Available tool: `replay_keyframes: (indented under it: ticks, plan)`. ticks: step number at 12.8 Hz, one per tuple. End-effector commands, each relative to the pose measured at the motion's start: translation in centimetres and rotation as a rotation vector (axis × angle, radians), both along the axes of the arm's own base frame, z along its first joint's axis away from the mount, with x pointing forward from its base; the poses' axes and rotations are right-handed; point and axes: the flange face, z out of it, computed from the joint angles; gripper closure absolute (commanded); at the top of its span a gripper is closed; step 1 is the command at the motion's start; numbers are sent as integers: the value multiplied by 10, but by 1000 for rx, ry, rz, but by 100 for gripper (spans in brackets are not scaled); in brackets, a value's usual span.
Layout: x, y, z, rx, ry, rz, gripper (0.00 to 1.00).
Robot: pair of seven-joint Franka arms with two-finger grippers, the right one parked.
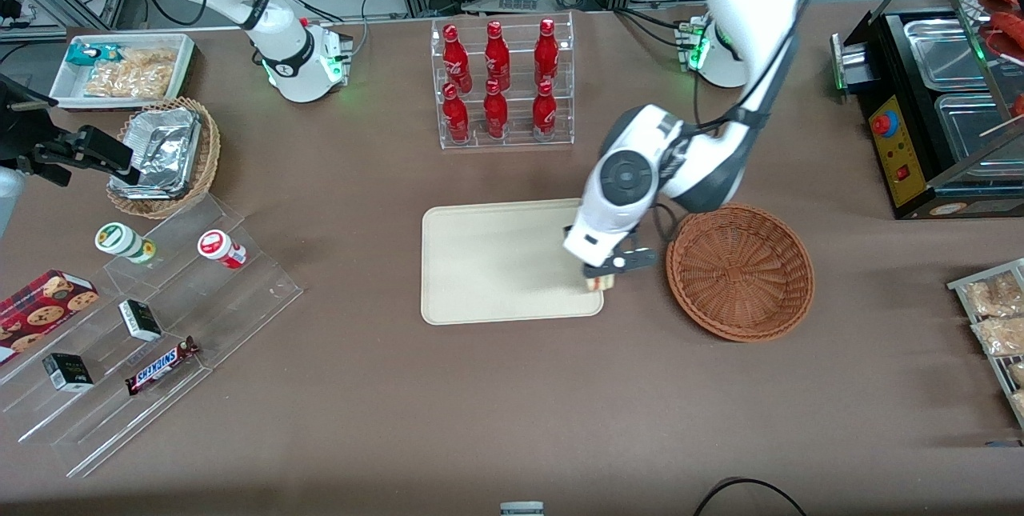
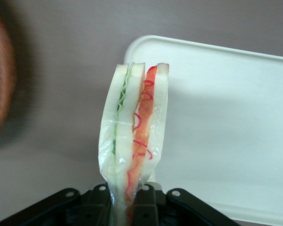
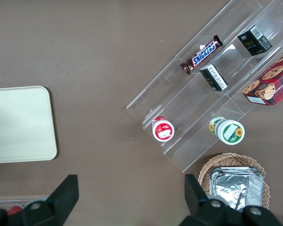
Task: Place sandwich from basket to tray
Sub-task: 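Lift the sandwich out of the basket and carry it over the tray, then lower the sandwich onto the tray and open the left gripper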
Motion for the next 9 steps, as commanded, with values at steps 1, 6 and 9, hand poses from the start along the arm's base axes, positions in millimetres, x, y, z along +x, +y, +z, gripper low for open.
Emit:
replay_keyframes:
  ticks: [1, 6, 9]
  plan:
    - [-4, -59, -8, 2, -13, 19, 100]
    - [-18, -119, -36, 21, -20, 14, 100]
    - [-13, -134, -46, 51, 21, 5, 100]
